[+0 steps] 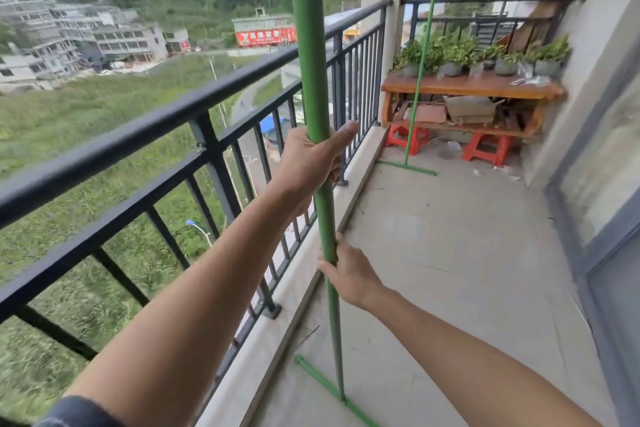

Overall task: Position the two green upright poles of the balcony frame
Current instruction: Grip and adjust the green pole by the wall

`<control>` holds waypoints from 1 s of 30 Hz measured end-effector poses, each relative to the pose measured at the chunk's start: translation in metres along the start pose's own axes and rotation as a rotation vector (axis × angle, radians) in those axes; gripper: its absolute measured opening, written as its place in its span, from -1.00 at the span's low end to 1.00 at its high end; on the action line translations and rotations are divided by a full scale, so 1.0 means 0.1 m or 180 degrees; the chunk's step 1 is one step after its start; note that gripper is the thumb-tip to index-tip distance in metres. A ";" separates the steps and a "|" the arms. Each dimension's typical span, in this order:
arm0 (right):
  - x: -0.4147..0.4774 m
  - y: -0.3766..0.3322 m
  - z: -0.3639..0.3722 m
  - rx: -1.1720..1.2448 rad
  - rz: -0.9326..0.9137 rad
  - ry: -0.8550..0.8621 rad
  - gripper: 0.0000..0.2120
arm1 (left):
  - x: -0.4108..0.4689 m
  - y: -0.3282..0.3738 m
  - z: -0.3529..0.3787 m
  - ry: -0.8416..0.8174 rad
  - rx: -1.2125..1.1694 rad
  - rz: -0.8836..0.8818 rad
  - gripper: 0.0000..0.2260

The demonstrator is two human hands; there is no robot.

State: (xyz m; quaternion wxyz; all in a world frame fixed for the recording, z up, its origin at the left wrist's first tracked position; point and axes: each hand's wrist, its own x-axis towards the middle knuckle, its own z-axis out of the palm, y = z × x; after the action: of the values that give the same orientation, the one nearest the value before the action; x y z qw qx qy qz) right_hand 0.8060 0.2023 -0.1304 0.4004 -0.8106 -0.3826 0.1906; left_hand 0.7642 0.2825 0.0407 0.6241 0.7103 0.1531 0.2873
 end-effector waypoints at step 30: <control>0.87 0.95 -0.75 -0.0363 -0.0080 -0.1183 -0.69 | 0.50 -0.63 0.32 0.1445 0.0786 0.0138 -0.70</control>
State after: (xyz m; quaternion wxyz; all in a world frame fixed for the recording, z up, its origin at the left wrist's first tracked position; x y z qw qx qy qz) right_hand 0.9520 0.1953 -0.1612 0.2786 -0.7780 -0.4702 0.3100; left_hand 0.8315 0.2961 -0.0116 0.4760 0.7015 0.3079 0.4319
